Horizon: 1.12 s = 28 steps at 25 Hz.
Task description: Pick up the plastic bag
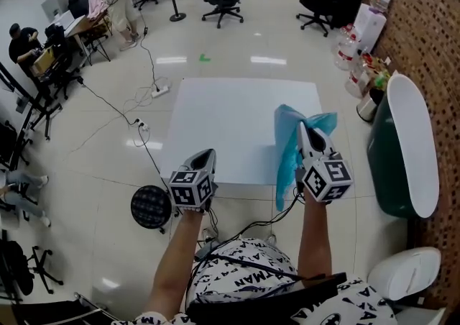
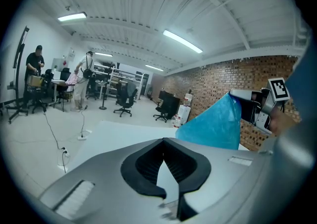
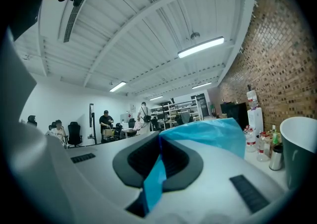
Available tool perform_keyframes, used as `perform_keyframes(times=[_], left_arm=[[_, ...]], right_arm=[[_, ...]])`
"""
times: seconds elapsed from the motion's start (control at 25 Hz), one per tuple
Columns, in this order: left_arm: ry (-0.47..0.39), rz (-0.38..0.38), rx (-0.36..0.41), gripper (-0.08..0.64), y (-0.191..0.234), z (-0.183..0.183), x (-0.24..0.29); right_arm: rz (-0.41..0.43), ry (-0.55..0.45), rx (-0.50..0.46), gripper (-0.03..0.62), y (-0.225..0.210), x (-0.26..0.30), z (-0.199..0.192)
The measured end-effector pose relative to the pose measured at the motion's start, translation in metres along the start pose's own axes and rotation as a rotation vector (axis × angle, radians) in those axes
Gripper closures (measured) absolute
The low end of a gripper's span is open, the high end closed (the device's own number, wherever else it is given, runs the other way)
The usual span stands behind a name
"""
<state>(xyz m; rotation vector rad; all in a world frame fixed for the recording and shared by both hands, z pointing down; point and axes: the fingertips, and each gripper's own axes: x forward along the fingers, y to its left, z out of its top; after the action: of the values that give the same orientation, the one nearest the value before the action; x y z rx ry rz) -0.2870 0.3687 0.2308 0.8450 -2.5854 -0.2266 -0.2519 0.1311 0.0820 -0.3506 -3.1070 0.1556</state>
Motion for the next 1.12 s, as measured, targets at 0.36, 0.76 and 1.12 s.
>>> perform_keyframes(times=[0.36, 0.76, 1.12], left_arm=[[0.013, -0.005, -0.008, 0.56, -0.005, -0.01, 0.001], [0.014, 0.003, -0.024, 0.56, 0.002, -0.013, 0.008], [0.007, -0.013, -0.036, 0.56, -0.007, -0.011, 0.019]], right_arm=[[-0.044, 0.001, 0.017, 0.589, -0.034, 0.012, -0.007], [-0.141, -0.115, -0.122, 0.589, -0.156, 0.024, 0.088], [-0.221, -0.23, -0.26, 0.589, -0.175, -0.011, 0.152]])
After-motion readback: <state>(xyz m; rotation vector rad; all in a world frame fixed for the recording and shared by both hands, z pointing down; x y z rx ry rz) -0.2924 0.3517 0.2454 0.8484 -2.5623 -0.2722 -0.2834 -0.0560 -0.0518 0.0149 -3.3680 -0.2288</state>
